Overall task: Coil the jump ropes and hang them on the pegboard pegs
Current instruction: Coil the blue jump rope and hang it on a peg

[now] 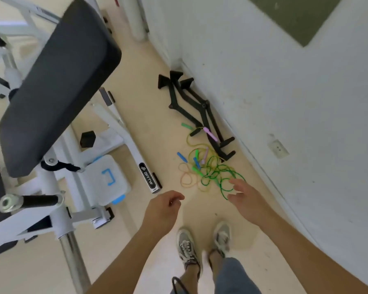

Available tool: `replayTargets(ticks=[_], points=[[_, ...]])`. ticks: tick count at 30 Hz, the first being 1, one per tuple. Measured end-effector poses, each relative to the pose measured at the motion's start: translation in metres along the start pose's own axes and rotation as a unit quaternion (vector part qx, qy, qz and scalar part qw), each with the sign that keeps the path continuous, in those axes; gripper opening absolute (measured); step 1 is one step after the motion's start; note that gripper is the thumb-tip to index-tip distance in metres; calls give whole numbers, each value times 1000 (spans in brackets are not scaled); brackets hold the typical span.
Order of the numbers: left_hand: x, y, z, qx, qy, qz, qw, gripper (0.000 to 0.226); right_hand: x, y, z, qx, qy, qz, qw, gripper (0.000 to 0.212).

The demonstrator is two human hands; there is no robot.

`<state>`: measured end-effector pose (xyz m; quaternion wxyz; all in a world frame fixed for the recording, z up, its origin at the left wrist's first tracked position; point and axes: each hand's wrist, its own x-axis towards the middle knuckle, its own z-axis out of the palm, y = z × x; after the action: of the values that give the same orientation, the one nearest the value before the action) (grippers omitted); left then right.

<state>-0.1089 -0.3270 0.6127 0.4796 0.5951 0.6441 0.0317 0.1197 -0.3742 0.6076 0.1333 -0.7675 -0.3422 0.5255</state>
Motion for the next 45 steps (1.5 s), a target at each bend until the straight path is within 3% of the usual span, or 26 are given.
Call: replayTargets(ticks=[6,10,18,22,25,27,31,34,37,40,42,45], points=[[135,-37,26,2,-36,-39,999,28,131,23,25,-15,-23,31,999,53],[240,-59,65,104,-65,-16,992,27,228,49,44,-45,-52,49,996,53],[444,-159,233,267,-198,84,939,42,438,130,131,-38,-56,65,996,69],[519,-217,309,301,-164,119,932,55,520,180,180,-38,-46,77,995,78],[545,-237,335,300,-188,92,931,44,550,205,205,-76,-66,83,991,57],[548,-237,337,243,-154,62,956,27,547,210,212,-90,-67,101,989,47],[515,-198,292,82,-56,22,995,32,504,186,204,-62,-75,157,983,62],[473,-136,230,-53,2,43,998,26,450,136,170,39,-20,127,991,84],[419,-47,149,-203,-44,75,975,39,388,62,114,180,-6,35,983,102],[354,62,59,-276,-105,142,945,39,324,-21,56,169,-11,-82,982,114],[308,133,1,-319,-135,187,919,35,278,-77,17,130,-24,-125,983,97],[238,231,-78,-377,-183,255,872,24,203,-154,-40,98,0,-174,980,53]])
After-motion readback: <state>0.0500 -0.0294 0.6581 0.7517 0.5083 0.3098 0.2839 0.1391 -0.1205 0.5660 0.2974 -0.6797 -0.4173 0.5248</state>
